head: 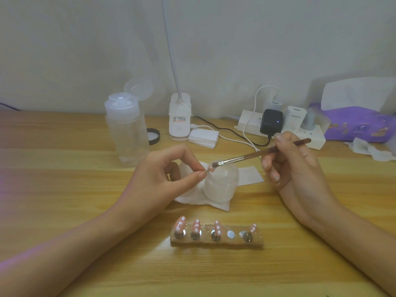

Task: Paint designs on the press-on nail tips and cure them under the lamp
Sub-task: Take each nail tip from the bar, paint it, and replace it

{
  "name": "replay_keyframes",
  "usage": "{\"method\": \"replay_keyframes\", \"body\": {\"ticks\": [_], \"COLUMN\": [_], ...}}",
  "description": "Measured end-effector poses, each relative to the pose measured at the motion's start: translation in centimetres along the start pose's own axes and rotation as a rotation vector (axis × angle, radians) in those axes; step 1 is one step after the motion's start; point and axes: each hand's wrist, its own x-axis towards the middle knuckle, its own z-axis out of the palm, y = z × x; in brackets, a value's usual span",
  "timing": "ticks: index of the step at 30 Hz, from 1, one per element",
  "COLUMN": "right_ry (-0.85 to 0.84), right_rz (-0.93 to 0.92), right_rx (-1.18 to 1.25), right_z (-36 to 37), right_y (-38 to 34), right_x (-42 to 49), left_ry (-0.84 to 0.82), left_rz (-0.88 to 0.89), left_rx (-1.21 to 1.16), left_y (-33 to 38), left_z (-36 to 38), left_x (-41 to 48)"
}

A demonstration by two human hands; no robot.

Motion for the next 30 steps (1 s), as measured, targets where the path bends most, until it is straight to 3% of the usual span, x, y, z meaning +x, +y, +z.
{"method": "replay_keyframes", "body": {"ticks": [30], "right_ry": [0.014], "right_rz": [-0.033], "right_rx": [-0.041], "right_z": [0.06], "right_y": [0.17], "right_x": [-0.04], "left_ry": [-0.001], "left_rz": [-0.017], "left_rx": [0.005], "left_y": [-0.33], "left_z": [-0.06], "left_x": [-0.10]}}
